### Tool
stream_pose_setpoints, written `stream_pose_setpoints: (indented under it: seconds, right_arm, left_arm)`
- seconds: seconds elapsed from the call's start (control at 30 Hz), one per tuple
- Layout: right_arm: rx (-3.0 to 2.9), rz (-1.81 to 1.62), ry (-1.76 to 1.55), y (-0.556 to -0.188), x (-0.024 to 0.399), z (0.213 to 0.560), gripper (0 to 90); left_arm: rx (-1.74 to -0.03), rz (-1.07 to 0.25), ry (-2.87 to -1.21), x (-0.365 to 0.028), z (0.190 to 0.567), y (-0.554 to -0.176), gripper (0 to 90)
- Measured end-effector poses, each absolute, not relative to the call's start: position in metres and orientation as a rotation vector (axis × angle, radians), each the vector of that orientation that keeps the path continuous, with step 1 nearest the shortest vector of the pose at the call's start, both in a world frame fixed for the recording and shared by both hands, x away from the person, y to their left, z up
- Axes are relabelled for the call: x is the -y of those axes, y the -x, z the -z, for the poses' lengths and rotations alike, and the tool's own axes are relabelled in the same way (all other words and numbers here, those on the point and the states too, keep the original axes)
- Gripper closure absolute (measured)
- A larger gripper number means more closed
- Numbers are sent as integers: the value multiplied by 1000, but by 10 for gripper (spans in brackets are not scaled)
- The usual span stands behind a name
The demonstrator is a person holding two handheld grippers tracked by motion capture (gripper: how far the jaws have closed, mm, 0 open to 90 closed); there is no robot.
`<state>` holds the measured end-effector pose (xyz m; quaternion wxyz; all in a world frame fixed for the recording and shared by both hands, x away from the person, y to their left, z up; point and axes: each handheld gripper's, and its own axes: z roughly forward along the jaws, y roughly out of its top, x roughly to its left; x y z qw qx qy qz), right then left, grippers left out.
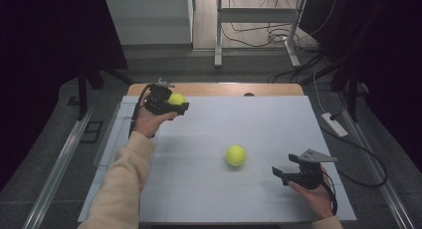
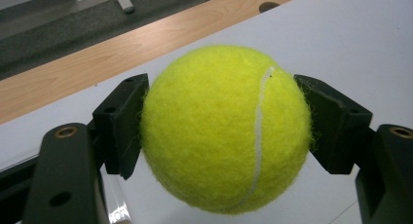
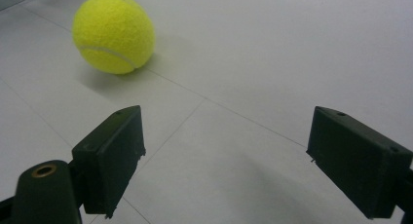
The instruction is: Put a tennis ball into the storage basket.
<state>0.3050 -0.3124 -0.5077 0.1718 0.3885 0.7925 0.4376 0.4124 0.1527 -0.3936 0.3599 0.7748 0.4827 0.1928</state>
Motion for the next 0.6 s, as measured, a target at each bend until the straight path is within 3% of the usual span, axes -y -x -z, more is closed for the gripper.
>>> stream_pose_setpoints:
  seconds: [0.6]
  right_arm:
    - [-2248, -1243, -1105, -305, 312, 508, 135]
  left_arm:
    - [-1304, -530, -1963, -173, 391, -414, 263]
